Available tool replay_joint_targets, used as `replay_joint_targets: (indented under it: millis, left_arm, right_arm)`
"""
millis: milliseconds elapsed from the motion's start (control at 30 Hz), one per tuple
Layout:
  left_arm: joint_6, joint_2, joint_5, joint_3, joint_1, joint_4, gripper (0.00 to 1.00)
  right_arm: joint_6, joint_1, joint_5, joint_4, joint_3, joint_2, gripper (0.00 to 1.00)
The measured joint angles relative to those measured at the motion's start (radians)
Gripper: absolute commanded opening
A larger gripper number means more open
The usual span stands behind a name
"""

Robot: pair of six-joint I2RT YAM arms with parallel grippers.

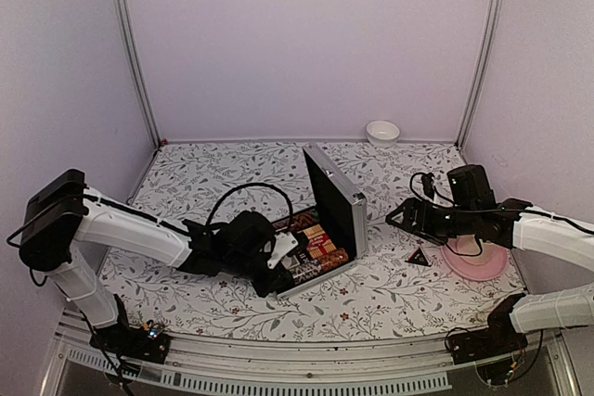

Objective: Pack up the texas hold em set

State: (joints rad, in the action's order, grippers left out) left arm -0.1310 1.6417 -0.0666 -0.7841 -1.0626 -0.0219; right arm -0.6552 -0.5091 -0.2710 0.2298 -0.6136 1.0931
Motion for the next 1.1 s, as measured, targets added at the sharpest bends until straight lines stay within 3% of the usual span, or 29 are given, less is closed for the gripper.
replay_joint_targets:
  millis: [600, 967, 1100]
  left_arm:
    - [0.052, 0.03, 0.007, -0.035, 0.0, -0.008, 0.21]
    - [0.003, -0.237, 0.11, -0.034, 0.036, -0.039, 0.65]
    - [-0.069, -0.299, 0.153, -0.022, 0.108, -0.076, 0.73]
  right_arm:
    - [-0.004, 0.0, 0.008, 0.0, 0.0, -0.001, 0.97]
    - [0.007, 0.002, 0.017, 0.0, 0.0, -0.003, 0.97]
    - [0.021, 0.002, 0.035, 0.01, -0.002, -0.003, 0.95]
